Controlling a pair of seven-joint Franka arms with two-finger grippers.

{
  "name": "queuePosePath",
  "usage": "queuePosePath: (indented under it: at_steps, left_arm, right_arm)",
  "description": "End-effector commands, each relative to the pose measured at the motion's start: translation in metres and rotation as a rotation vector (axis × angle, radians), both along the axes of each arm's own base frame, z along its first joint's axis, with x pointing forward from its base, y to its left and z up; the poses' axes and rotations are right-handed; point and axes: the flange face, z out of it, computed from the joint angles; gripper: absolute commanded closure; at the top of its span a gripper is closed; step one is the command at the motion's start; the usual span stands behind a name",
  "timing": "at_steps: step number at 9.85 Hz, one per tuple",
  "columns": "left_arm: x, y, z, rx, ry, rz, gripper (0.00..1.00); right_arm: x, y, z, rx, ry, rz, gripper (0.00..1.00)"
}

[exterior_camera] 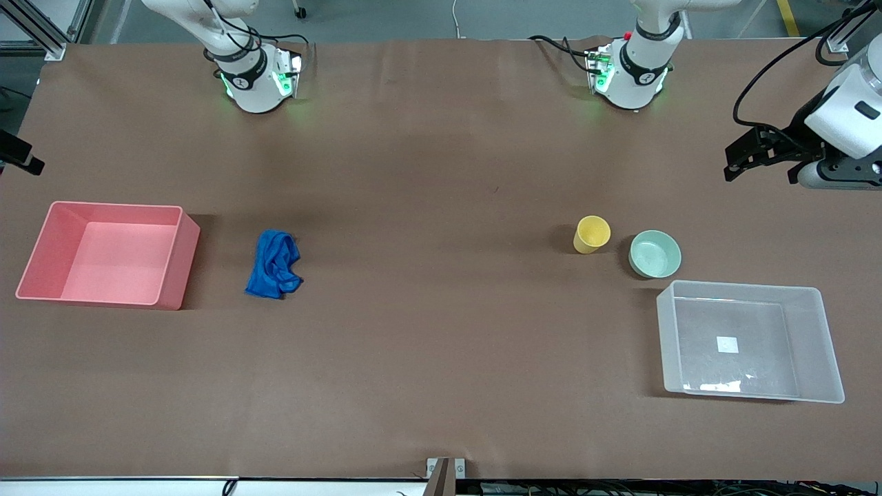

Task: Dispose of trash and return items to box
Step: 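Move the right gripper toward the blue cloth while the left gripper reaches the bowl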

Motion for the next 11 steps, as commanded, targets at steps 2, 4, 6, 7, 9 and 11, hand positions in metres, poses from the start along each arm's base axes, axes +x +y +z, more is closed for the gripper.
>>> queuePosePath:
  at_steps: [2, 4, 6, 7, 9, 11]
  left_arm:
    - [0.000, 0.002, -0.013, 0.024, 0.011, 0.009, 0.00]
    - [0.002, 0.002, -0.014, 0.018, 0.015, 0.028, 0.00]
    - [0.003, 0.009, -0.019, 0.020, 0.018, 0.019, 0.01]
    - [0.002, 0.012, -0.027, 0.020, 0.030, 0.025, 0.02]
    - [0.003, 0.027, -0.065, 0.019, 0.049, 0.017, 0.04]
    - [0.001, 0.044, -0.137, 0.015, 0.055, 0.010, 0.05]
  right_arm:
    - [-0.004, -0.002, 0.002, 0.010, -0.001, 0.005, 0.00]
    - [-0.004, -0.001, 0.001, 0.011, 0.003, 0.006, 0.00]
    - [-0.001, 0.021, -0.007, 0.013, 0.023, 0.040, 0.00]
    - [0.005, 0.055, -0.030, 0.005, 0.058, 0.092, 0.00]
    - [0.018, 0.106, -0.112, -0.004, 0.084, 0.125, 0.00]
    - [0.028, 0.133, -0.215, -0.002, 0.070, 0.145, 0.00]
